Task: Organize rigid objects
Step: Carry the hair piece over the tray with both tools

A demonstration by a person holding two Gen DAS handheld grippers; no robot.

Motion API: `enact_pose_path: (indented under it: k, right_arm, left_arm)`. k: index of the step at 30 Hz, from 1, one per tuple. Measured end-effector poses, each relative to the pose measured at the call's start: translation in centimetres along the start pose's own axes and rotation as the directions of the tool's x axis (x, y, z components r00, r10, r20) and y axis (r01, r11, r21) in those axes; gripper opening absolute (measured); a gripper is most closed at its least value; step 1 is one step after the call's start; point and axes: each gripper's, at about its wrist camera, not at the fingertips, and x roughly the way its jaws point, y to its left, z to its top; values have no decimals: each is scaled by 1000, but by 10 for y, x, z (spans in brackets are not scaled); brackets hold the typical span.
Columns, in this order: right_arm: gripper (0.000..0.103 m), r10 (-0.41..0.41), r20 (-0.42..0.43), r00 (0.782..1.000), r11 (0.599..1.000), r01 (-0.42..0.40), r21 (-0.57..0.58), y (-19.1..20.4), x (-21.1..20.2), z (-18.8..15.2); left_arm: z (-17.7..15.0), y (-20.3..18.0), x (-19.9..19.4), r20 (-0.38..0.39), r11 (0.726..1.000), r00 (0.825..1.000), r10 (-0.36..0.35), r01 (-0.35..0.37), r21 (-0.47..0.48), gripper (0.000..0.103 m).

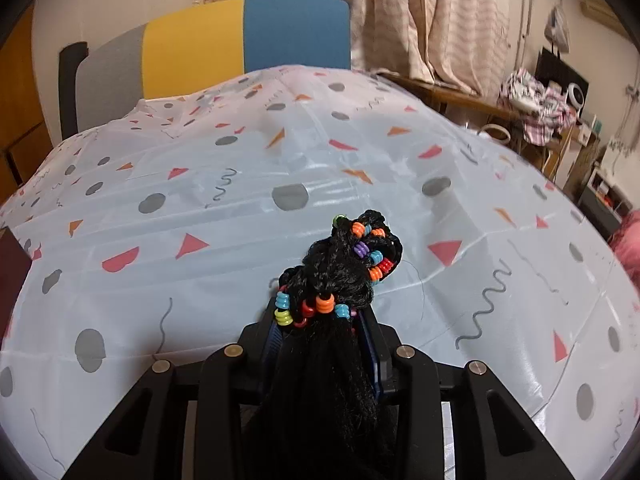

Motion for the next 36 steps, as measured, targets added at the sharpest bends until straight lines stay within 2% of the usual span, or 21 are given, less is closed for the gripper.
enact_pose_path:
  k: [5,10,14,16,18,20,24,27,29,30,31,36]
  right_arm:
    - [36,-13,73,997,999,16,-30,5,-17,0]
    - [36,13,93,996,1000,-11,-23,6,-34,2]
    - [36,98,101,990,994,-102,27,12,-61,-2]
    - [36,145,115,983,988,-150,31,20,-78,-3]
    - [36,202,128,971,978,-207,25,31,-94,-5]
    - [36,269,131,954,961,-274,22,44,-111,-7]
    - [36,403,119,907,913,-407,12,72,-137,-11]
    - [36,488,99,867,872,-488,-19,99,-153,-16]
    - [36,550,70,832,835,-547,-62,122,-163,-20]
    - [36,569,57,820,822,-564,-78,128,-165,-21]
    - [36,601,37,799,797,-594,-110,142,-170,-23]
    - [36,665,-19,746,721,-649,-243,193,-186,-28]
  left_arm:
    - [-6,31,-7,-5,998,999,40,-40,-50,28]
    - [-9,44,-2,-35,997,998,50,-52,-54,29]
    - [-14,47,6,-85,998,996,34,-38,-51,36]
    - [-16,43,4,-71,998,996,59,-61,-31,46]
    - [-16,43,2,-62,997,996,70,-71,-25,47]
    - [-17,44,-3,-49,997,996,76,-78,-29,47]
    - [-18,50,-19,-1,996,997,74,-74,-48,47]
    - [-19,57,-32,38,995,997,66,-63,-73,47]
    - [-19,64,-41,64,993,996,61,-54,-101,47]
    - [-19,67,-46,75,992,995,67,-59,-109,47]
    - [-19,70,-50,85,991,993,79,-69,-113,47]
    - [-20,79,-66,119,987,987,105,-89,-137,47]
